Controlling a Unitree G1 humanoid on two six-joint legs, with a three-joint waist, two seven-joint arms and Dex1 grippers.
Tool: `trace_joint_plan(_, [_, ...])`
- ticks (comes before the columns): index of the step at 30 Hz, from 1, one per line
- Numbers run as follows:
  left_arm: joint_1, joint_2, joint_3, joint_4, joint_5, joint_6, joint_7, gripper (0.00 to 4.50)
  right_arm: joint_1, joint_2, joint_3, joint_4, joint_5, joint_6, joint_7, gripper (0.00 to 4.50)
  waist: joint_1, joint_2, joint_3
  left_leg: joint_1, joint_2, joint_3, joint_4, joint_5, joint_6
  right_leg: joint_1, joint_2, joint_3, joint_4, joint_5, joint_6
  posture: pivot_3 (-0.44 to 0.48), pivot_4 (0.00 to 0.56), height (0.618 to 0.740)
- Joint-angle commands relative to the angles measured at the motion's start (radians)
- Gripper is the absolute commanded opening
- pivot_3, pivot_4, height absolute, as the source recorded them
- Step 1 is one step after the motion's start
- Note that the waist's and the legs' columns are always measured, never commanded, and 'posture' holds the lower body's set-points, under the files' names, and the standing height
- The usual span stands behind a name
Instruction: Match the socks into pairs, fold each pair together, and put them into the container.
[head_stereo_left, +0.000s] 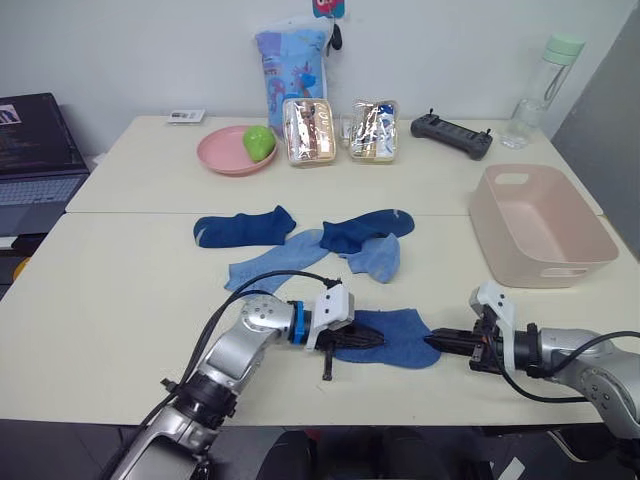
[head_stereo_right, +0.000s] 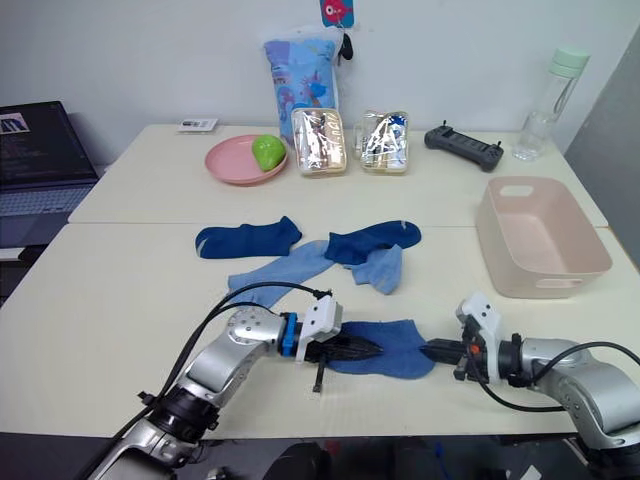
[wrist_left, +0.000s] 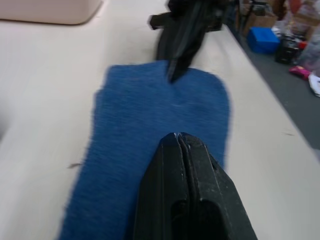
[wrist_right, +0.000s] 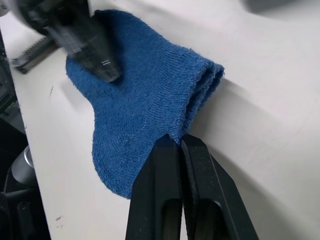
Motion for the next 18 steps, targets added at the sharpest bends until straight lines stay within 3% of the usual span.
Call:
trace_joint_plan(1, [-0.024, -0.002, -0.006, 0.030, 0.036, -0.027, 0.012, 0.00, -0.003, -0.016, -0.024, -0.030, 0.020, 0.000, 0.018, 0.02, -0.001, 0.000, 0.000, 0.000, 0.000, 0.000, 0.000, 0.000, 0.000, 0.000, 0.000, 0.000, 0.000, 0.000, 0.000, 0.000, 0.150, 0.740])
trace_joint_plan(13, [-0.004, 0.048, -0.017, -0.005, 0.053, -0.001, -0.037, 0.00, -0.019, -0.021, -0.029, -0.021, 0.042, 0.005, 0.016, 0.02, 0.000, 0.000, 0.000, 0.000, 0.000, 0.000, 0.000, 0.000, 0.000, 0.000, 0.000, 0.000, 0.001, 0.000, 0.000, 0.000, 0.150, 0.740])
trace_joint_plan(18, [-0.003, 0.034, -0.038, 0.030, 0.090, -0.010, -0.022, 0.00, -0.057, 0.020, -0.073, -0.070, 0.203, 0.119, 0.005, 0.02, 0.000, 0.000, 0.000, 0.001, 0.000, 0.000, 0.000, 0.000, 0.000, 0.000, 0.000, 0.000, 0.001, 0.000, 0.000, 0.000, 0.150, 0.740])
